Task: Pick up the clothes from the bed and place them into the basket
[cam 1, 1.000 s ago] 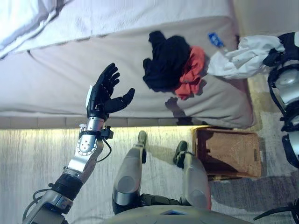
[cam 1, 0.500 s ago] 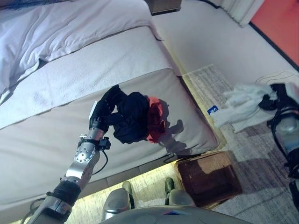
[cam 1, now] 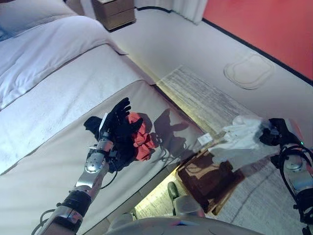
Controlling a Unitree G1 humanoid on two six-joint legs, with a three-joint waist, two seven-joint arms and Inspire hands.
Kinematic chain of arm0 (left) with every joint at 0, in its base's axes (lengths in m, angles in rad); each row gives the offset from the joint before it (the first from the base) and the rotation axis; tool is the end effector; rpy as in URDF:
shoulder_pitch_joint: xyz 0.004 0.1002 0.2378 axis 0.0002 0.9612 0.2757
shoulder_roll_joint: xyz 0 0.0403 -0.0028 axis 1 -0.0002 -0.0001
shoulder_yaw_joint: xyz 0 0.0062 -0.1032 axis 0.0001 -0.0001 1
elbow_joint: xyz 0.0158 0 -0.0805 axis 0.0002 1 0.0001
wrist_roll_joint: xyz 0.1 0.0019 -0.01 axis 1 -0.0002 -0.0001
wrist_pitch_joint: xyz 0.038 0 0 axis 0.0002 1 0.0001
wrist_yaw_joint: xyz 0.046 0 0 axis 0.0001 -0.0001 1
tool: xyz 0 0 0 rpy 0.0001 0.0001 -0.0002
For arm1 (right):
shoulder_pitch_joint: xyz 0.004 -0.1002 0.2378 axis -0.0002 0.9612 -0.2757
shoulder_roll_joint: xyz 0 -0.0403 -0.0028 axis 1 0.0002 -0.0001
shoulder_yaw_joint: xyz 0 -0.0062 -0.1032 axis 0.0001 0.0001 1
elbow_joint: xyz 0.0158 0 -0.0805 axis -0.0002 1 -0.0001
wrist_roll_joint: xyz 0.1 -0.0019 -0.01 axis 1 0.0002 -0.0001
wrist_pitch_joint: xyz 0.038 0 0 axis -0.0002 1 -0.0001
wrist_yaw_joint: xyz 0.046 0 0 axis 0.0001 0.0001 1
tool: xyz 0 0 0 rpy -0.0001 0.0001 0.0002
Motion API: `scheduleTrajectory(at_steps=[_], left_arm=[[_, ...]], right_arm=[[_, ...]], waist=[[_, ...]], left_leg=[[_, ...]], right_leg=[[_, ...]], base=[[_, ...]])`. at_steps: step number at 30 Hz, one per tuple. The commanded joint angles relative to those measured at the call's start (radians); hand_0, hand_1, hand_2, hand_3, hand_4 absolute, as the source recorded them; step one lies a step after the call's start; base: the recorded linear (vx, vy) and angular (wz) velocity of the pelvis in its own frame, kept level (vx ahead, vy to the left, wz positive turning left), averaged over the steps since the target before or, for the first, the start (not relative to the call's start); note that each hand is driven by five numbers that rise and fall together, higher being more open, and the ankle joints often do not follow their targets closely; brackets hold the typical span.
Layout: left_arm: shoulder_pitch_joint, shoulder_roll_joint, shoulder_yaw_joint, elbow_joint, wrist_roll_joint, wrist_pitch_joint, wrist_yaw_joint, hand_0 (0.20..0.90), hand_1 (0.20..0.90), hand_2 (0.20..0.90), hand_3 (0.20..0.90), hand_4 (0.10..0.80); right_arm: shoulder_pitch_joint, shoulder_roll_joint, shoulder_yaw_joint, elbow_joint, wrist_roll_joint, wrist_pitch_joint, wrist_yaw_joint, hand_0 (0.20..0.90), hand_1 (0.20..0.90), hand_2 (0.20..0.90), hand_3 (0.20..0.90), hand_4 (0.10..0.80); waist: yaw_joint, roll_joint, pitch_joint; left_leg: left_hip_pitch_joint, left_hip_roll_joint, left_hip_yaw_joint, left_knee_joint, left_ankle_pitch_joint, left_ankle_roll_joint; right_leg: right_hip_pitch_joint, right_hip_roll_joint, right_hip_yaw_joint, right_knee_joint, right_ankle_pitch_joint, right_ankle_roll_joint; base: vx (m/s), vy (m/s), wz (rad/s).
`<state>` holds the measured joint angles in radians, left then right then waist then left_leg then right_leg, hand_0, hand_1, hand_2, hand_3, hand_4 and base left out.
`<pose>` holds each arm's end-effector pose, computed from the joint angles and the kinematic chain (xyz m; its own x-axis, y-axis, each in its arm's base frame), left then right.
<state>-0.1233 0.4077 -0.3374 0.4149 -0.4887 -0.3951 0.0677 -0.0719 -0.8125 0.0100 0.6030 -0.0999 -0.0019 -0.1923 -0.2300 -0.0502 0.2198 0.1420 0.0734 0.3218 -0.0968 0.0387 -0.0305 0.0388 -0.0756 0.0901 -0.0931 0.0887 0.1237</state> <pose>0.2120 0.1924 0.0093 0.9964 -0.0842 -0.0018 0.0841 0.9962 -0.0234 0.1845 -0.3566 0.0479 0.8469 -0.4999 -0.1813 0.1393 0.5376 -0.8316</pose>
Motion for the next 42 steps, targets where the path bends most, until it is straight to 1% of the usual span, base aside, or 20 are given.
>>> scheduleTrajectory(at_steps=[1,6,16,17,18,19,27,33,35,38,40,42], left_arm=[[-0.059,-0.020,0.021,-0.014,0.040,-0.094,-0.019,0.900,0.900,0.900,0.900,0.800],[-0.073,-0.022,0.008,-0.012,0.045,-0.085,-0.005,0.900,0.900,0.900,0.900,0.800],[-0.085,-0.012,-0.008,0.000,0.037,-0.079,-0.027,0.900,0.900,0.900,0.900,0.800],[-0.086,-0.011,-0.010,0.001,0.034,-0.082,-0.029,0.900,0.900,0.900,0.900,0.800],[-0.087,-0.011,-0.013,0.001,0.033,-0.084,-0.030,0.900,0.900,0.900,0.900,0.800],[-0.089,-0.013,-0.016,0.004,0.033,-0.086,-0.031,0.900,0.900,0.900,0.900,0.800],[-0.107,-0.016,-0.033,0.029,0.029,-0.106,-0.028,0.900,0.900,0.900,0.900,0.800],[-0.116,-0.005,-0.037,0.027,0.022,-0.099,-0.036,0.900,0.900,0.900,0.900,0.800],[-0.120,-0.003,-0.038,0.025,0.022,-0.095,-0.036,0.900,0.900,0.900,0.900,0.800],[-0.125,-0.001,-0.042,0.023,0.023,-0.091,-0.035,0.900,0.900,0.900,0.900,0.800],[-0.125,0.001,-0.042,0.020,0.020,-0.089,-0.033,0.900,0.900,0.900,0.900,0.800],[-0.122,0.003,-0.040,0.014,0.018,-0.086,-0.021,0.900,0.900,0.900,0.900,0.800]], right_arm=[[-0.058,-0.043,-0.043,-0.010,-0.006,-0.049,-0.017,0.300,0.300,0.300,0.200,0.100],[-0.077,0.005,-0.006,0.107,0.023,-0.045,-0.011,0.300,0.300,0.300,0.200,0.100],[-0.138,0.070,0.059,0.259,0.047,-0.063,-0.019,0.300,0.300,0.300,0.200,0.100],[-0.141,0.076,0.062,0.268,0.044,-0.064,-0.022,0.420,0.420,0.420,0.340,0.240],[-0.144,0.082,0.067,0.279,0.039,-0.063,-0.027,0.754,0.754,0.754,0.730,0.630],[-0.146,0.087,0.071,0.292,0.037,-0.064,-0.029,0.900,0.900,0.900,0.900,0.800],[-0.162,0.122,0.106,0.420,0.014,-0.028,-0.038,0.900,0.900,0.900,0.900,0.800],[-0.158,0.143,0.127,0.522,0.000,0.045,0.002,0.900,0.900,0.900,0.900,0.800],[-0.163,0.143,0.134,0.538,-0.001,0.054,0.013,0.900,0.900,0.900,0.900,0.800],[-0.176,0.140,0.144,0.558,-0.012,0.045,0.007,0.900,0.900,0.900,0.900,0.800],[-0.185,0.131,0.148,0.549,-0.013,0.012,-0.015,0.900,0.900,0.900,0.900,0.800],[-0.202,0.118,0.155,0.478,-0.007,-0.001,-0.046,0.900,0.900,0.900,0.900,0.800]], waist=[[0.017,-0.003,-0.092],[0.020,0.010,-0.088],[0.046,0.035,-0.078],[0.048,0.037,-0.077],[0.049,0.040,-0.075],[0.050,0.041,-0.075],[0.060,0.050,-0.070],[0.075,0.045,-0.071],[0.082,0.042,-0.074],[0.092,0.040,-0.074],[0.097,0.040,-0.074],[0.099,0.039,-0.073]], left_leg=[[0.020,0.014,0.007,0.100,-0.164,0.011],[0.023,0.015,0.016,0.102,-0.168,0.010],[0.018,0.014,0.008,0.109,-0.171,0.007],[0.017,0.013,0.007,0.110,-0.172,0.007],[0.015,0.013,0.006,0.111,-0.172,0.008],[0.015,0.012,0.006,0.112,-0.173,0.008],[0.017,0.010,0.003,0.107,-0.172,0.008],[0.016,0.011,-0.005,0.102,-0.166,0.007],[0.013,0.011,-0.006,0.099,-0.161,0.006],[0.017,0.010,-0.015,0.093,-0.157,0.006],[0.019,0.009,-0.023,0.091,-0.156,0.006],[0.021,0.010,-0.031,0.088,-0.153,0.005]], right_leg=[[-0.044,0.020,-0.014,0.078,-0.042,-0.015],[-0.048,0.018,-0.014,0.080,-0.041,-0.013],[-0.054,0.009,-0.039,0.084,-0.042,-0.014],[-0.054,0.008,-0.040,0.084,-0.042,-0.014],[-0.055,0.007,-0.041,0.084,-0.042,-0.014],[-0.056,0.007,-0.041,0.083,-0.041,-0.014],[-0.056,0.004,-0.045,0.078,-0.038,-0.013],[-0.053,0.003,-0.050,0.073,-0.036,-0.012],[-0.055,0.003,-0.051,0.071,-0.033,-0.012],[-0.048,0.003,-0.055,0.067,-0.031,-0.013],[-0.042,0.003,-0.058,0.066,-0.031,-0.014],[-0.039,0.003,-0.062,0.069,-0.033,-0.016]], base=[[0.022,-0.027,-0.17],[0.007,-0.035,-0.06],[0.002,-0.018,0.04],[-0.005,-0.010,0.09],[-0.004,-0.011,0.09],[-0.001,-0.012,0.07],[0.000,-0.001,0.01],[0.000,-0.003,0.01],[0.000,0.000,0.00],[0.007,-0.004,0.02],[0.028,-0.010,0.06],[0.022,-0.004,0.08]])
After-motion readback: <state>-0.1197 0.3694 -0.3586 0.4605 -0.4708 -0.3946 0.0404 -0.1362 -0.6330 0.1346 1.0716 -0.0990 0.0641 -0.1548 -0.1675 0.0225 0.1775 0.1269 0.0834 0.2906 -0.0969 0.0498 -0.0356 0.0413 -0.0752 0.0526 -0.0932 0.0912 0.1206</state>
